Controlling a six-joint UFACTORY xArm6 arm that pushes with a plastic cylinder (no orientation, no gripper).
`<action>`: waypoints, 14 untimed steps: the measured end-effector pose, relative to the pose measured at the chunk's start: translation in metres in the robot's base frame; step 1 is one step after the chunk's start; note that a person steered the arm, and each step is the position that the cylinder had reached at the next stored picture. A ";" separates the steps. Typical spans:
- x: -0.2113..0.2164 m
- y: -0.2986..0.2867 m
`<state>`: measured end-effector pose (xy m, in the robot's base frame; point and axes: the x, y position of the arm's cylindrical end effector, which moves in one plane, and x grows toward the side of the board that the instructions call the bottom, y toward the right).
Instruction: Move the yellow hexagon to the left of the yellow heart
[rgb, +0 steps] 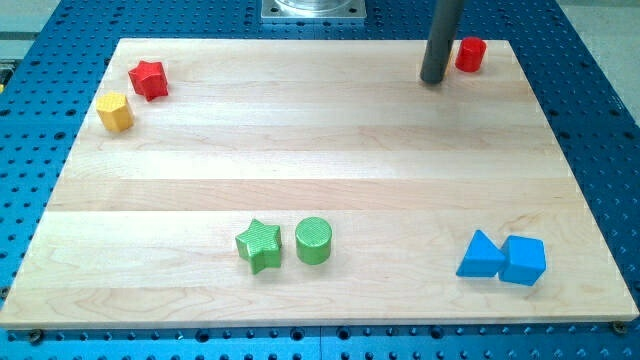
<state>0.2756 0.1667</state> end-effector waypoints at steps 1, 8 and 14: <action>0.011 -0.056; 0.080 -0.324; 0.002 -0.166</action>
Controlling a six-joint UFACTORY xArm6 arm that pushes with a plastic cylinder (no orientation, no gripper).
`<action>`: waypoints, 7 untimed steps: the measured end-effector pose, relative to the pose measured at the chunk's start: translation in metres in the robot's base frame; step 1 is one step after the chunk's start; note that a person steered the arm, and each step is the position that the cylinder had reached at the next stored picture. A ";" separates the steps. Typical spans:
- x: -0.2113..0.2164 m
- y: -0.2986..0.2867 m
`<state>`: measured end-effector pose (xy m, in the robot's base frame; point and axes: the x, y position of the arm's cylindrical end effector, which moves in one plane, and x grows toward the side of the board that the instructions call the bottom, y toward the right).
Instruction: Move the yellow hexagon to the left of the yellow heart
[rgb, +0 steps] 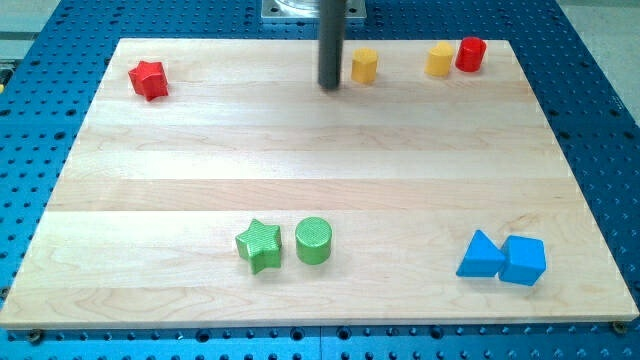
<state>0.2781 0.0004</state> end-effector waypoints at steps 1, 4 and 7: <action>-0.021 0.036; -0.029 0.074; -0.028 0.109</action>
